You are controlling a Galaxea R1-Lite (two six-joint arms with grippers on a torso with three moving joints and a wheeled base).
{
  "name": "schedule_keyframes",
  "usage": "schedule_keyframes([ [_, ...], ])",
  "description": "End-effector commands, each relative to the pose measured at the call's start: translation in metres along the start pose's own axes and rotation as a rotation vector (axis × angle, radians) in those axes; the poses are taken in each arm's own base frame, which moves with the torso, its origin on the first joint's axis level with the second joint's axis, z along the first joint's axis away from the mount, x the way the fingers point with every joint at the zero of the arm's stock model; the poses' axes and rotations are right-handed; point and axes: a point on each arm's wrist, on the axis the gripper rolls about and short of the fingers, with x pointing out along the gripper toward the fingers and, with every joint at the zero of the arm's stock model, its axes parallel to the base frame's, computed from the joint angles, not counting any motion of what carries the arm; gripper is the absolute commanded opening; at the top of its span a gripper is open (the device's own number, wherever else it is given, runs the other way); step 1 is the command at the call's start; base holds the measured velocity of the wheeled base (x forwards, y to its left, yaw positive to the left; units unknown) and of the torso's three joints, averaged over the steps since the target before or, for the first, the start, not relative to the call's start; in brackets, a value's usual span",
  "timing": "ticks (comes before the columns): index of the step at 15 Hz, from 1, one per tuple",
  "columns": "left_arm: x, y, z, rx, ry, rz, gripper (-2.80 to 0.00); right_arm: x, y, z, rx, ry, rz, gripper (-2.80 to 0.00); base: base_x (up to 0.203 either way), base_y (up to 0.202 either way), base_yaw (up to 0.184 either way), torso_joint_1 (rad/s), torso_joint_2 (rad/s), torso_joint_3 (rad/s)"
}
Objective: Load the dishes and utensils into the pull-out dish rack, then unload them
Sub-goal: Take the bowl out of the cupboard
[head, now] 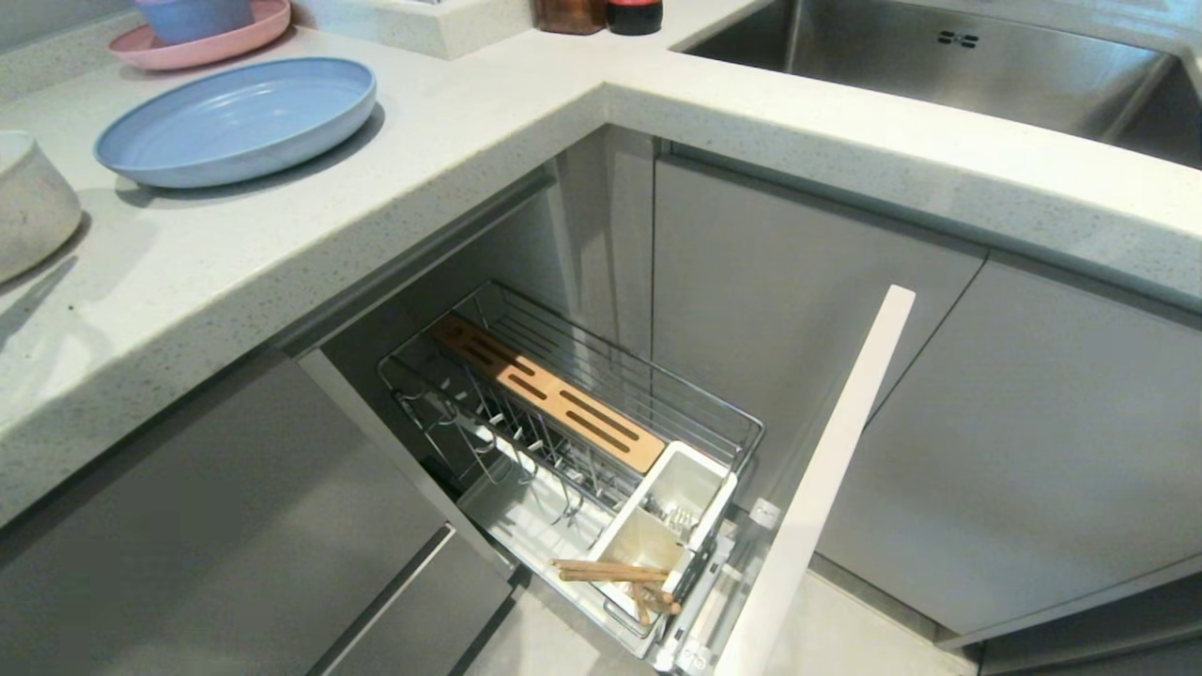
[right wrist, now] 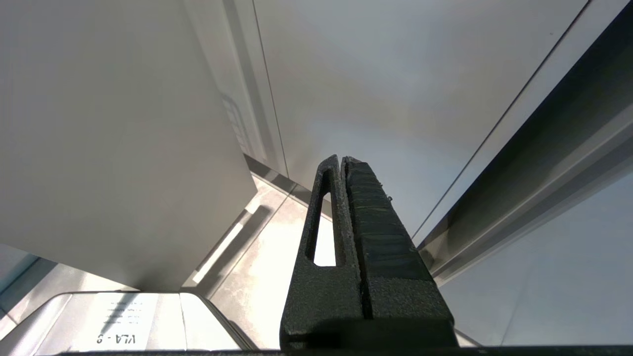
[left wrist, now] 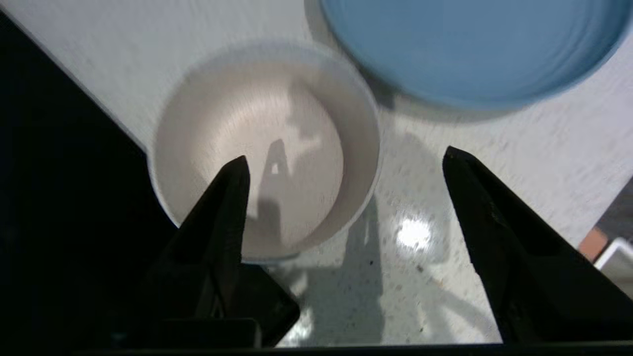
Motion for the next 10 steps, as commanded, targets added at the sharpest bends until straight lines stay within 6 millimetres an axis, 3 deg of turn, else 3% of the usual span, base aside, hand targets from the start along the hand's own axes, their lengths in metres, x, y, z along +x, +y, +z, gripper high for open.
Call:
schedule_keyframes([
  [1, -0.025, 0.001, 0.007, -0.018, -0.134, 0.004, 0.00, 0.000, 0.000, 0.000, 0.000, 0.002, 0.000, -2.80, 0.000, 0.000, 0.000, 0.000, 0.00, 0.000],
  [4, -0.056, 0.002, 0.032, -0.170, -0.470, -0.030, 0.00, 0.000, 0.000, 0.000, 0.000, 0.002, 0.000, -2.80, 0.000, 0.000, 0.000, 0.000, 0.00, 0.000],
  [5, -0.073, 0.003, 0.038, -0.231, -0.606, -0.057, -2.80, 0.000, 0.000, 0.000, 0.000, 0.002, 0.000, -2.80, 0.000, 0.000, 0.000, 0.000, 0.00, 0.000],
  [8, -0.113, 0.004, 0.038, -0.506, -0.773, -0.207, -2.80, 0.000, 0.000, 0.000, 0.000, 0.002, 0.000, -2.80, 0.000, 0.000, 0.000, 0.000, 0.00, 0.000],
  [10, -0.123, 0.004, 0.032, -0.620, -0.758, -0.327, -2.80, 0.000, 0.000, 0.000, 0.000, 0.002, 0.000, -2.80, 0.000, 0.000, 0.000, 0.000, 0.00, 0.000],
])
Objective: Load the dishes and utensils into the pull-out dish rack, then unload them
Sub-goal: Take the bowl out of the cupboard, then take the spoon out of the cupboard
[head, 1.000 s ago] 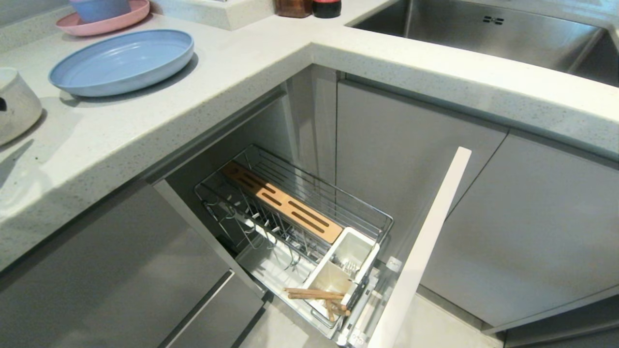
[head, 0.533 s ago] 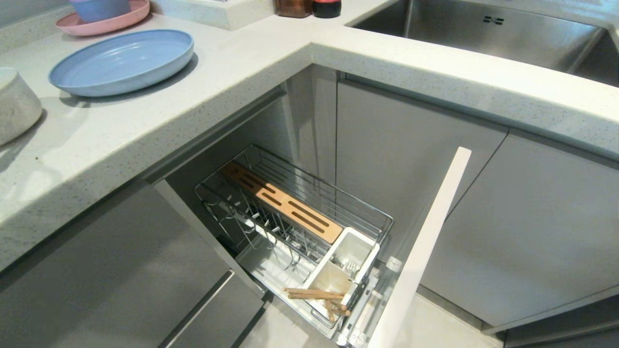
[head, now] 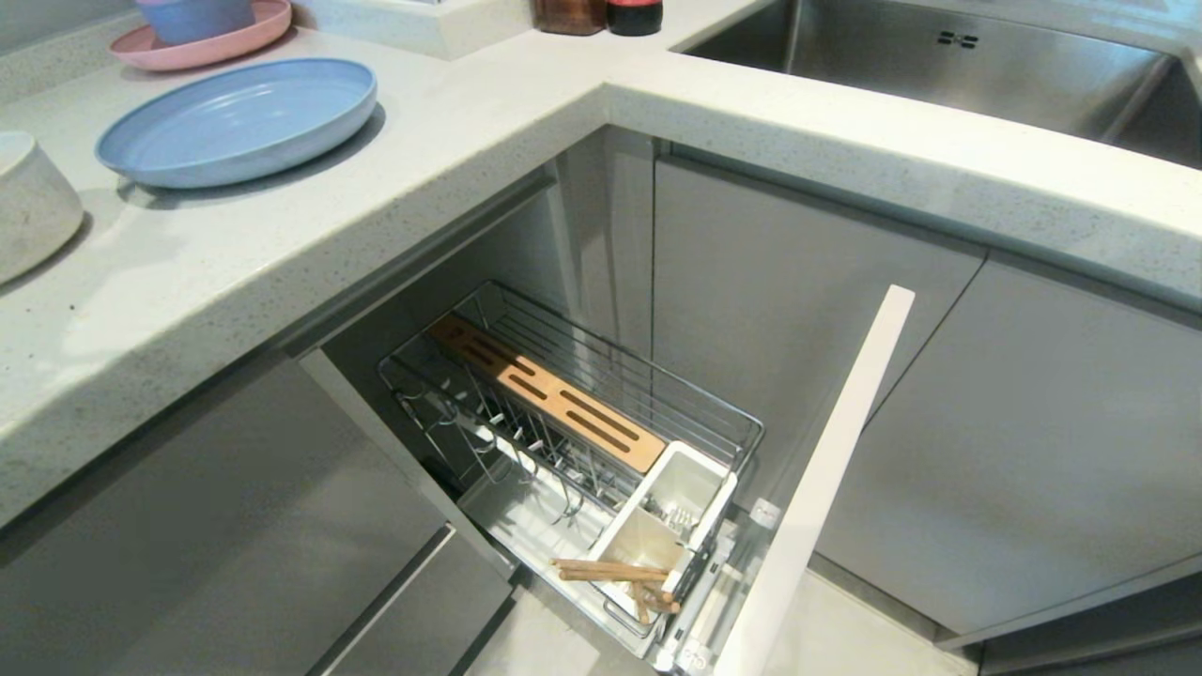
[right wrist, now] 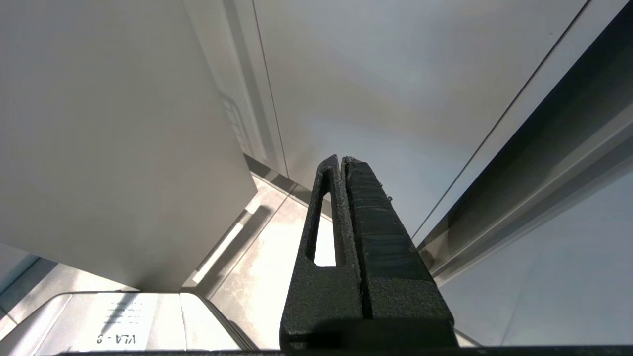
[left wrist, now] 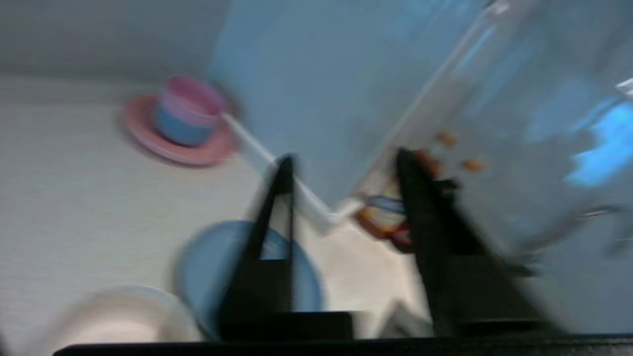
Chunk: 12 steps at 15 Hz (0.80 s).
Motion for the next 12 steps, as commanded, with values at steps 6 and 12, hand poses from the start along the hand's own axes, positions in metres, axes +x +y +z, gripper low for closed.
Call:
schedule_keyframes([
  [6, 0.002, 0.004, -0.035, -0.328, 0.312, -0.186, -2.80, 0.000, 0.000, 0.000, 0.000, 0.002, 0.000, -2.80, 0.000, 0.000, 0.000, 0.000, 0.00, 0.000],
  [12, 0.037, -0.018, -0.149, -0.171, 0.842, -0.240, -2.80, 0.000, 0.000, 0.000, 0.000, 0.002, 0.000, -2.80, 0.000, 0.000, 0.000, 0.000, 0.00, 0.000],
])
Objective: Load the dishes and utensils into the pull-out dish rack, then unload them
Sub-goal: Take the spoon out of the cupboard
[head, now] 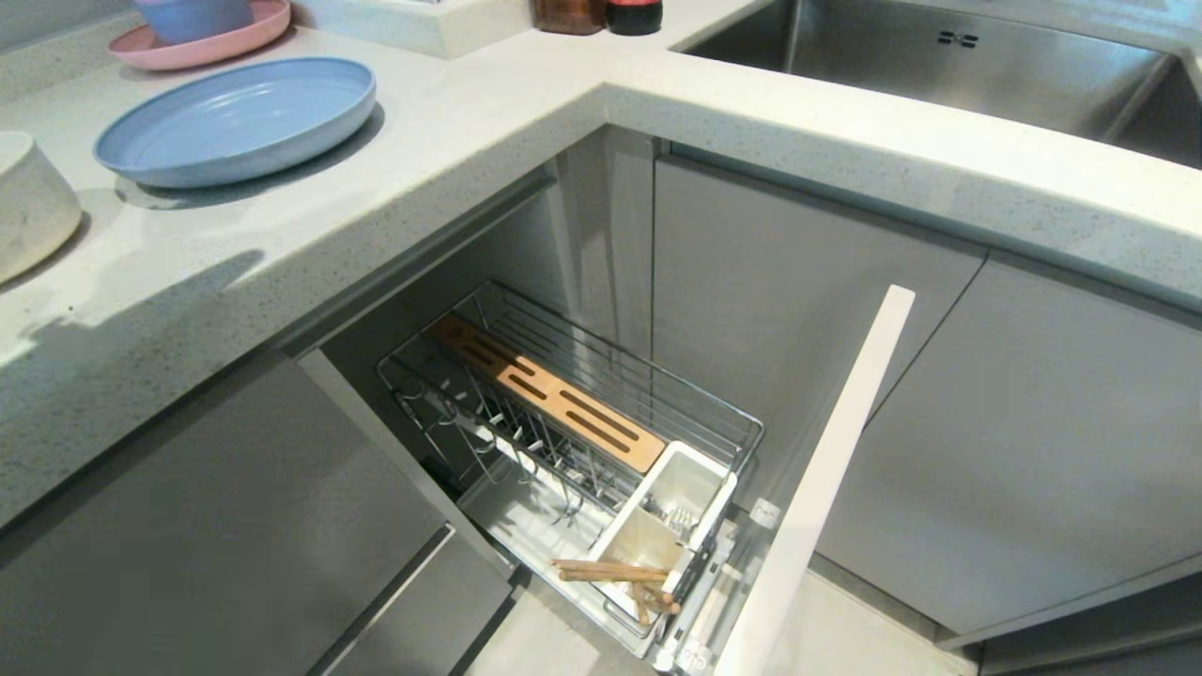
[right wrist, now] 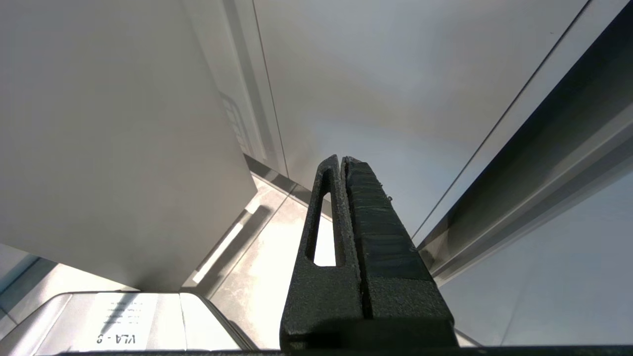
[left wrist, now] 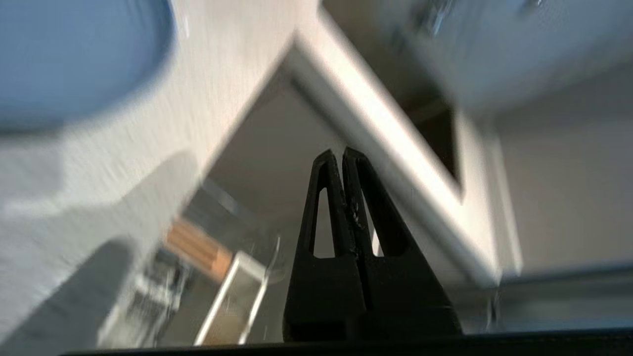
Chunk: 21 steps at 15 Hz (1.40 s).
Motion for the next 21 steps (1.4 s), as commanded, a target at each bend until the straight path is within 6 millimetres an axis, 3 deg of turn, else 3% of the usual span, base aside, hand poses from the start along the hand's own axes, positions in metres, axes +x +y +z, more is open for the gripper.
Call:
schedule_keyframes([
  [1, 0.034, -0.003, -0.027, 0.023, 0.188, 0.015, -2.80, 0.000, 0.000, 0.000, 0.000, 0.002, 0.000, -2.80, 0.000, 0.000, 0.000, 0.000, 0.00, 0.000],
  [7, 0.103, -0.001, -0.093, 0.153, 0.414, 0.264, -2.80, 0.000, 0.000, 0.000, 0.000, 0.002, 0.000, -2.80, 0.000, 0.000, 0.000, 0.000, 0.00, 0.000],
  [10, 0.117, -0.006, -0.114, 0.192, 0.482, 0.280, -2.80, 0.000, 0.000, 0.000, 0.000, 0.002, 0.000, -2.80, 0.000, 0.000, 0.000, 0.000, 0.00, 0.000],
  [14, 0.150, -0.001, -0.151, 0.267, 0.544, 0.383, -2.80, 0.000, 0.000, 0.000, 0.000, 0.002, 0.000, -2.80, 0.000, 0.000, 0.000, 0.000, 0.00, 0.000],
  [18, 0.167, -0.010, -0.188, 0.347, 0.621, 0.389, -2.80, 0.000, 0.000, 0.000, 0.000, 0.002, 0.000, -2.80, 0.000, 0.000, 0.000, 0.000, 0.00, 0.000],
  [21, 0.177, -0.012, -0.193, 0.448, 0.632, 0.373, -2.80, 0.000, 0.000, 0.000, 0.000, 0.002, 0.000, -2.80, 0.000, 0.000, 0.000, 0.000, 0.00, 0.000],
])
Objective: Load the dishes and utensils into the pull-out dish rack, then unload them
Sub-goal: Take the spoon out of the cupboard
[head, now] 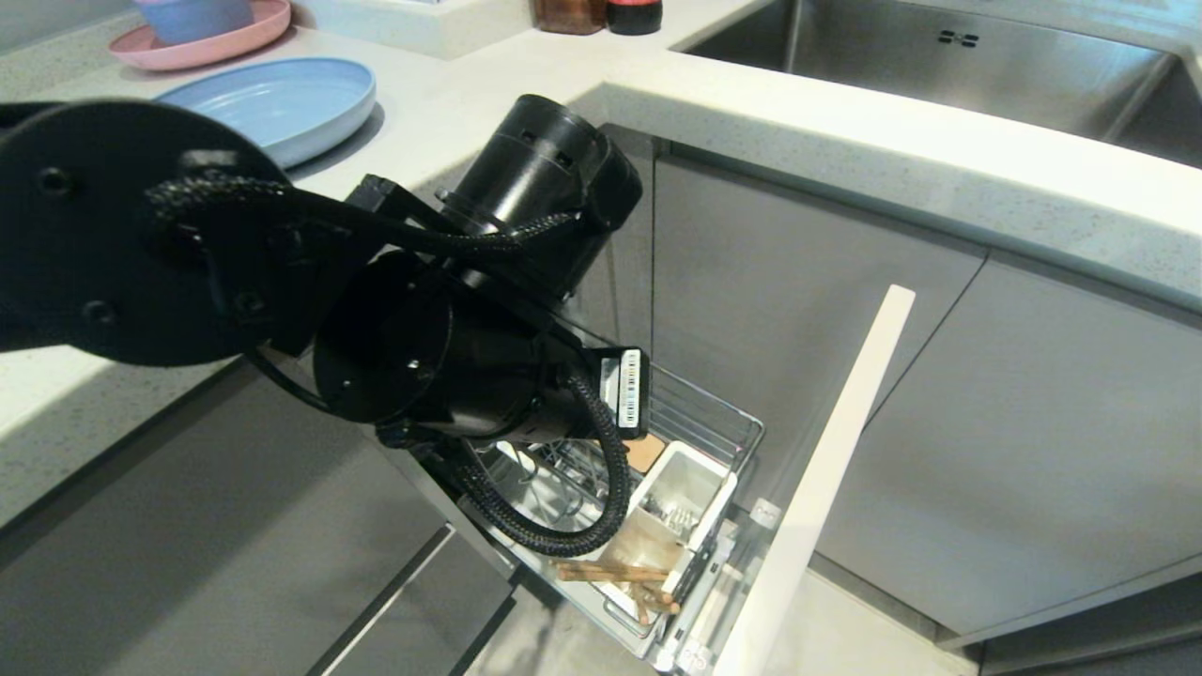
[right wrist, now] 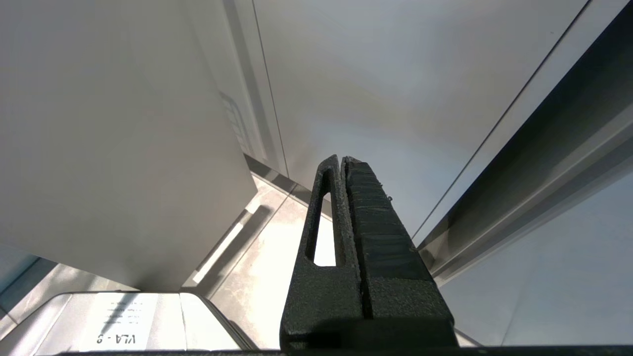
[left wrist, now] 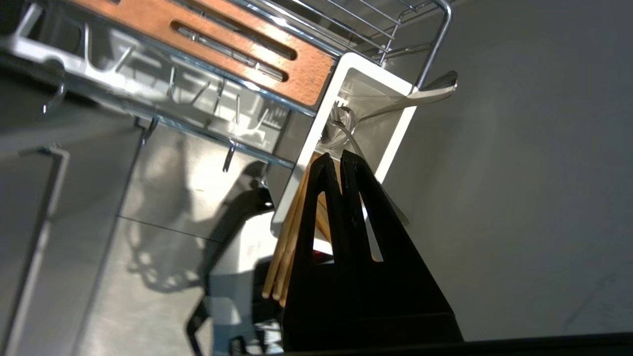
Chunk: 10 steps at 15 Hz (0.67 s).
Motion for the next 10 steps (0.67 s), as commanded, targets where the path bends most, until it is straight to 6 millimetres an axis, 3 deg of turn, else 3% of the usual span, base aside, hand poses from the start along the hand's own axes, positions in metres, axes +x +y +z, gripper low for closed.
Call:
schedule_keyframes([
  [1, 0.012, -0.008, 0.001, 0.089, 0.009, 0.008, -2.80, 0.000, 0.000, 0.000, 0.000, 0.002, 0.000, -2.80, 0.000, 0.000, 0.000, 0.000, 0.00, 0.000],
  [5, 0.038, -0.026, 0.008, 0.129, 0.015, 0.000, -2.80, 0.000, 0.000, 0.000, 0.000, 0.002, 0.000, -2.80, 0.000, 0.000, 0.000, 0.000, 0.00, 0.000],
  [6, 0.042, -0.030, 0.010, 0.129, 0.015, -0.015, 0.00, 0.000, 0.000, 0.000, 0.000, 0.002, 0.000, -2.80, 0.000, 0.000, 0.000, 0.000, 0.00, 0.000],
  [10, 0.048, -0.042, 0.017, 0.070, 0.040, -0.134, 0.00, 0.000, 0.000, 0.000, 0.000, 0.002, 0.000, -2.80, 0.000, 0.000, 0.000, 0.000, 0.00, 0.000],
])
